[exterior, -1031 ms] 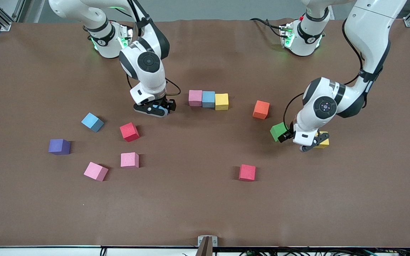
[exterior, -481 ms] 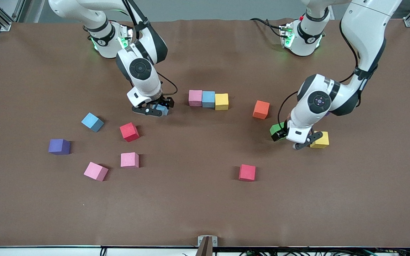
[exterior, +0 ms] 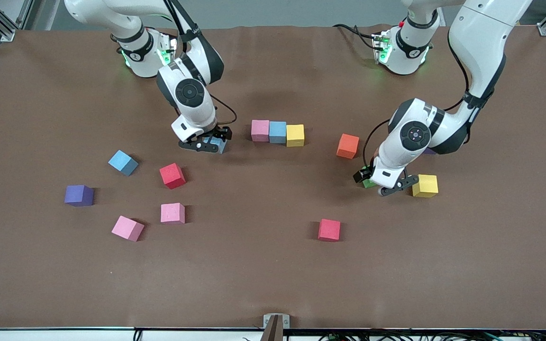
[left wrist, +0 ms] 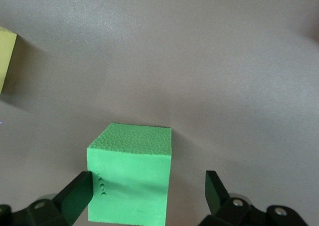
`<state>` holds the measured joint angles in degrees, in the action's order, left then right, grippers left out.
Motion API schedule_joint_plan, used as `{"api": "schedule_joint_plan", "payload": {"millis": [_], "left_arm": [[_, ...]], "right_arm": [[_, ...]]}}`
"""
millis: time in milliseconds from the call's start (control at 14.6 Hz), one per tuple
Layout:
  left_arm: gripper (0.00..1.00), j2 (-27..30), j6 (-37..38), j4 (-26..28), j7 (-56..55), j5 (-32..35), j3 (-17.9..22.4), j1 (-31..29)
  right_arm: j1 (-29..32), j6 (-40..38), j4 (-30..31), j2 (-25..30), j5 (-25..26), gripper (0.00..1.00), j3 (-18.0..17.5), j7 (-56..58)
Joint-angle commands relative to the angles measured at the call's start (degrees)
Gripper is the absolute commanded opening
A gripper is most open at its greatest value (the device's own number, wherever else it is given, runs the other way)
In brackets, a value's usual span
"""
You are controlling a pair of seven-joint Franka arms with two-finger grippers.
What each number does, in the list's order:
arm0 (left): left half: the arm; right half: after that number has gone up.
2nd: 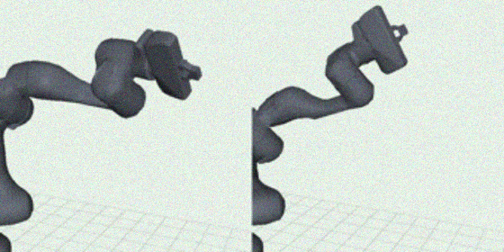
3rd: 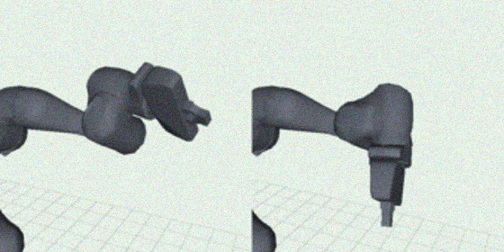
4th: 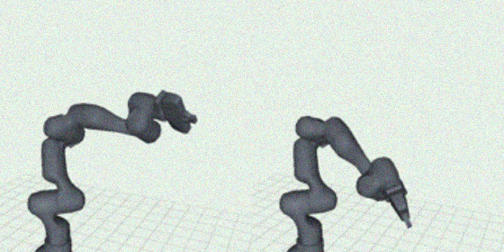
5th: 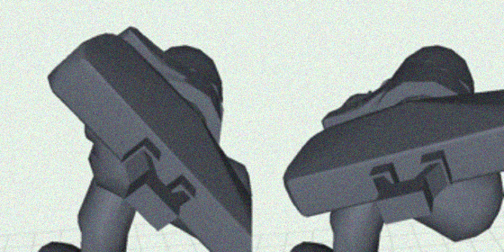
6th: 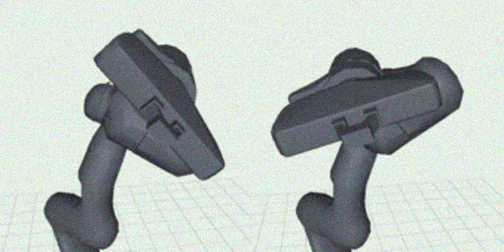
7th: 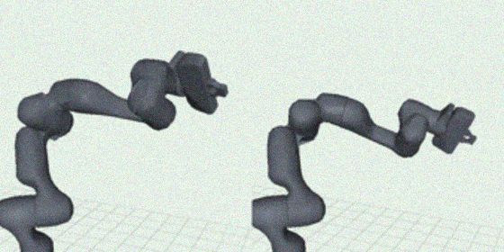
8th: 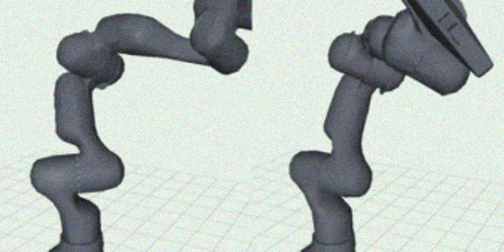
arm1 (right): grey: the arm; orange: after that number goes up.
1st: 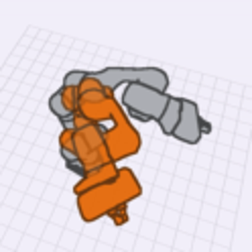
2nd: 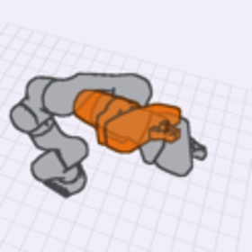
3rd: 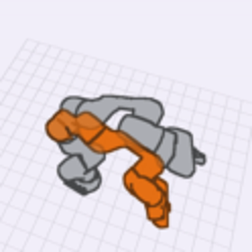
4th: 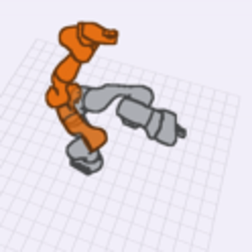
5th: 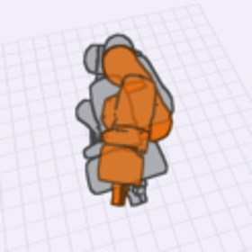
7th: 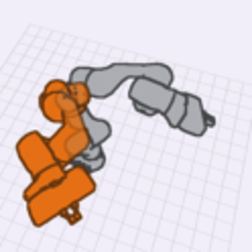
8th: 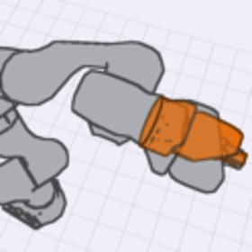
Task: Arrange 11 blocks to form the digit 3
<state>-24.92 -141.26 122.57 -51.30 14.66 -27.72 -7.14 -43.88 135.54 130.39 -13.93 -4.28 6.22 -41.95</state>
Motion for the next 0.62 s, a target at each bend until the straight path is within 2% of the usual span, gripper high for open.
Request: {"api": "schedule_joint_plan", "payload": {"millis": [0,137,412,550], "left_arm": [[0.99,-0.1,0.3,0.5,0.6,1.8,-0.2,-0.6],[0.99,0.4,0.7,0.3,0.3,1.8,-0.2,-0.6],[0.99,2.0,8.8,-2.6,0.7,1.8,-0.5,-0.6],[0.99,1.3,9.3,-2.8,0.8,1.8,-0.5,-0.2]], "right_arm": [[2.9,1.4,1.3,0.3,-1.4,1.00,-2.9,1.5],[3.7,2.2,1.3,-0.4,-1.4,1.00,-3.4,1.5],[4.5,4.0,1.3,-2.2,-1.5,1.00,-3.7,1.5],[4.7,4.5,1.2,-2.7,-1.6,1.00,-3.8,1.5]]}}
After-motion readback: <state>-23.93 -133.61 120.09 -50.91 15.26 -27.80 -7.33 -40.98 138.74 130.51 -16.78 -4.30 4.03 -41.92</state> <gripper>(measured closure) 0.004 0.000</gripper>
